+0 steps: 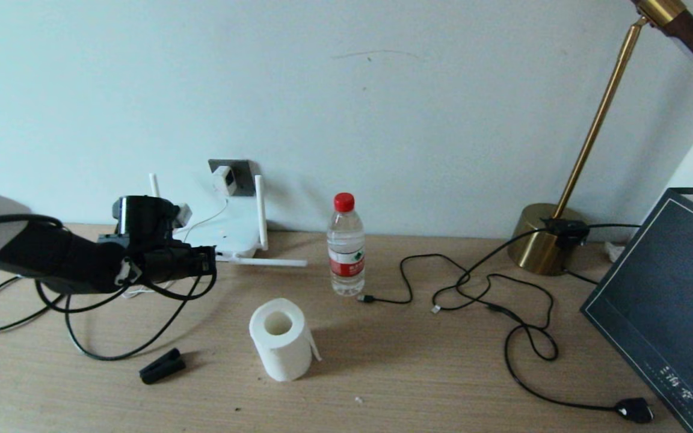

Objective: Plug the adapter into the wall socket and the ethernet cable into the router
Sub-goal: Plug cable into router interface

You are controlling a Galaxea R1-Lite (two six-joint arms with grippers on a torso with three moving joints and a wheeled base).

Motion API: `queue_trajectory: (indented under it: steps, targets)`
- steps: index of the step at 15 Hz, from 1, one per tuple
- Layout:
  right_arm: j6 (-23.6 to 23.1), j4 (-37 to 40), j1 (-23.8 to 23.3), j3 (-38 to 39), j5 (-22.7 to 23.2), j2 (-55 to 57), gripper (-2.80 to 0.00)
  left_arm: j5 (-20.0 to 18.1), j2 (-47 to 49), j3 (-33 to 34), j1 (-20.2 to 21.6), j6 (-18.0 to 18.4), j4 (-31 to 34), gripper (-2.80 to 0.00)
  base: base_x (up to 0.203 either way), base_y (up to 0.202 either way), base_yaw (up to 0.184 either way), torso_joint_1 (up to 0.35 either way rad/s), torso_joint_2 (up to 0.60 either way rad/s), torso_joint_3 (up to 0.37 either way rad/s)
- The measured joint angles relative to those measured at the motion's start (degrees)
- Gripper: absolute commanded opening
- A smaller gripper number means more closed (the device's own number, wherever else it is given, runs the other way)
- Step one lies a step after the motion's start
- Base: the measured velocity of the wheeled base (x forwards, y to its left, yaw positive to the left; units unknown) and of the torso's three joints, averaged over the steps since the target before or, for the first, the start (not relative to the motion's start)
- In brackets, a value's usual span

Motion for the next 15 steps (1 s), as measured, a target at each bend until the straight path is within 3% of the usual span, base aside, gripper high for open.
queue_trajectory:
  steps: [15]
  targets:
    - [0.01,0.0,0.0,0.0,-0.01,0.0,-2.8,-0.04,-0.2,0.61,-0.57,0.02,-0.17,-2.8,0.0,0.0,0.0,0.0,0.0,0.0]
